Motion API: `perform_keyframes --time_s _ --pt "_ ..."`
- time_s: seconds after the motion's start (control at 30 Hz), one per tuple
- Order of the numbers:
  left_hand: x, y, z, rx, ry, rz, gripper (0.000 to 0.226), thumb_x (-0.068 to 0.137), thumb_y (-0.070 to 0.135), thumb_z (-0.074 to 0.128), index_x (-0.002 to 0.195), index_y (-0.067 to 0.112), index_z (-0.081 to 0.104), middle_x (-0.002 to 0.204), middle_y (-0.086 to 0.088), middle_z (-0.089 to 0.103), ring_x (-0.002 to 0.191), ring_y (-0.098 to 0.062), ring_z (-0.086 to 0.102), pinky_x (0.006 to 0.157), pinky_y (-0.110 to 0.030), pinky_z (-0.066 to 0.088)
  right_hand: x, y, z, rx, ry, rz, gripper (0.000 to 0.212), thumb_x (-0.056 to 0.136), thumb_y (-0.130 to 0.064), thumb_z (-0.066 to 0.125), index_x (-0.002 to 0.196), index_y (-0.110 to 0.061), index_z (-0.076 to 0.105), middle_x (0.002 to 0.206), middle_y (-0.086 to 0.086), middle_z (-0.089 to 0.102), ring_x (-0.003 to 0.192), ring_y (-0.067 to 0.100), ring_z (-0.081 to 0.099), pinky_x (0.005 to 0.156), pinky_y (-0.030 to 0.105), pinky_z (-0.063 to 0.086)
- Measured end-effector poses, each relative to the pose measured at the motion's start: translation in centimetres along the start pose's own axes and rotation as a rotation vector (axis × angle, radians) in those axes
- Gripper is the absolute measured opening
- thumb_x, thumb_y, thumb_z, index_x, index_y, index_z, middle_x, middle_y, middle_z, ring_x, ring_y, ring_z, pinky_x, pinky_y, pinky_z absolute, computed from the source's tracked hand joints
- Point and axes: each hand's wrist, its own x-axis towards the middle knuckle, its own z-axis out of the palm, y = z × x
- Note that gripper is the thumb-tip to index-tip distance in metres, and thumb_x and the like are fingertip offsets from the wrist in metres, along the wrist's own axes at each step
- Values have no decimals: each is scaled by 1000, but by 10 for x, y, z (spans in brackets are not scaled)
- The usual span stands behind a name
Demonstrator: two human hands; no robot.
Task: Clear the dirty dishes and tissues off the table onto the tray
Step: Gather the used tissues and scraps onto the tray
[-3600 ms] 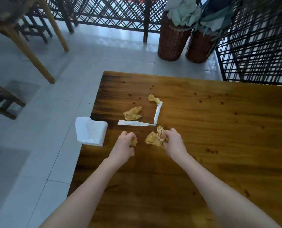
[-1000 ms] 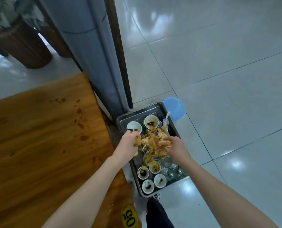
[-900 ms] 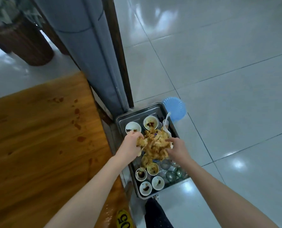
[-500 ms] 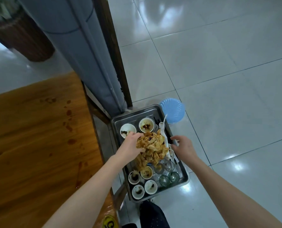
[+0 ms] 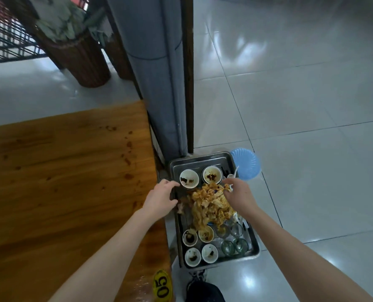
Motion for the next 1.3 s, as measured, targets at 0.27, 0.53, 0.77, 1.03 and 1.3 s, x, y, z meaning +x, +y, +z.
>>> perform_keyframes --time_s 0.27,0.53,0.77,1.03,1.3 --pt "-61 -57 -30 -29 129 -56 41 92 23 59 133 27 50 132 1 50 107 -16 56 93 -32 49 -34 -60 27 -55 -13 -99 38 90 -11 58 127 -20 58 126 1 58 100 14 56 85 24 42" --pt "-147 -135 -46 -49 204 -121 41 95 22 56 135 26 48 133 0 49 111 -19 56 91 -31 50 -96 -133 83 -119 -53 -219 37 92 -10 53 128 -18 57 127 6 59 112 24 56 92 36 48" --pt "-233 -216 -60 -50 283 -151 42 93 18 59 134 26 50 133 0 51 109 -17 58 88 -27 49 -160 -198 146 -305 -2 -469 35 90 -11 55 125 -16 60 118 4 63 111 23 54 95 38 46" --pt "-318 -291 -75 -82 394 -256 44 93 16 58 135 25 50 132 0 51 112 -19 56 91 -31 51 -221 -264 217 -380 -23 -621 36 90 -11 56 126 -17 58 120 2 62 112 21 53 94 35 47" --pt "-379 -362 -82 -153 464 -415 41 95 22 56 134 27 49 132 2 50 116 -17 53 94 -31 49 -248 -329 286 -413 -106 -763 34 90 -12 55 123 -20 58 118 -2 62 110 19 54 94 33 46"
